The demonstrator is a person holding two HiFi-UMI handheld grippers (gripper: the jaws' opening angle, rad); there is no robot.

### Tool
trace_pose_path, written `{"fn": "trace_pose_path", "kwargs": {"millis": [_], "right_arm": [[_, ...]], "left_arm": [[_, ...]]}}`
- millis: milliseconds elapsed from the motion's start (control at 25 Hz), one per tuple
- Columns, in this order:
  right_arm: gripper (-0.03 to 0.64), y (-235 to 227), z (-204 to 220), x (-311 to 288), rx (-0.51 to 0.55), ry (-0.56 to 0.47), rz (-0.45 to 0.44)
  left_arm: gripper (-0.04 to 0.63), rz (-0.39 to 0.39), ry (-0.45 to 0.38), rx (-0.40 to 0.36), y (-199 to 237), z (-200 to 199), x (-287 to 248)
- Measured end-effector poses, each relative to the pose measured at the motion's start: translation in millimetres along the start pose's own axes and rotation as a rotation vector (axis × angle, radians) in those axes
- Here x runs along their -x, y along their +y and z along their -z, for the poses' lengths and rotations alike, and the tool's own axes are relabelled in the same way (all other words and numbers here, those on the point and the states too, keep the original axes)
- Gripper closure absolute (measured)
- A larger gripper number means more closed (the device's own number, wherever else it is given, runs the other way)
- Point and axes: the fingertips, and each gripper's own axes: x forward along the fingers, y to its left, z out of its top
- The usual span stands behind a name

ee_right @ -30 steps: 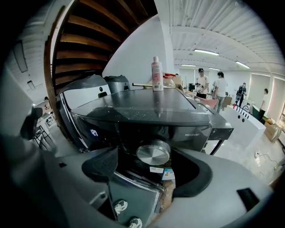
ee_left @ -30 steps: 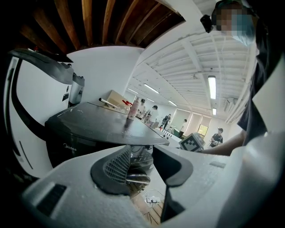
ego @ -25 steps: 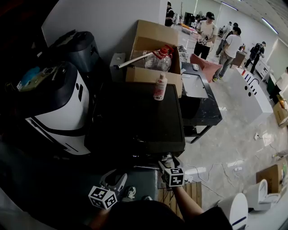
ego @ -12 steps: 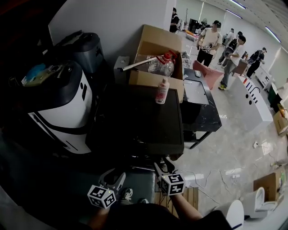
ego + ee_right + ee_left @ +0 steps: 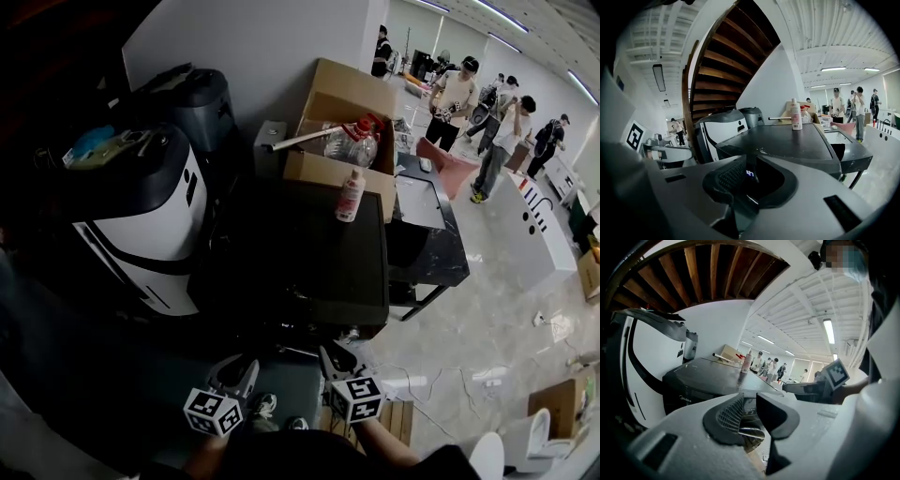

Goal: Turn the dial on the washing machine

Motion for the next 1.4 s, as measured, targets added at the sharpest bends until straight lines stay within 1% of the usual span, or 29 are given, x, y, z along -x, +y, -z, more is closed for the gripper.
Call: {"fn": "trace_pose_path", "kwargs": {"millis": [160,240,360,840,1400], "right_arm": [[0.590,12,4,5,0.011,0.001,-0.030],[0.615,16,8,8,0.021,0.009,-0.040],[0.617,21,12,11,0.025,0.018,-0.058],[0.618,31,25,25,0.097,0.035,-0.059],[0.618,26,27,31,0.113,0.040,-0.064]], "left_arm": [[0.532,-0.031,-0.001,-0.011,-2,5,8],[0.561,-0.052,0.001,-0.023,-2,8,12],[0.584,-0.076,0.014,-0.037,-3,13,18],[0.584,-0.126,0.029,-0.013,-9,33,39],[0.584,-0.127,0.016,-0.020,-23,35,38]]}}
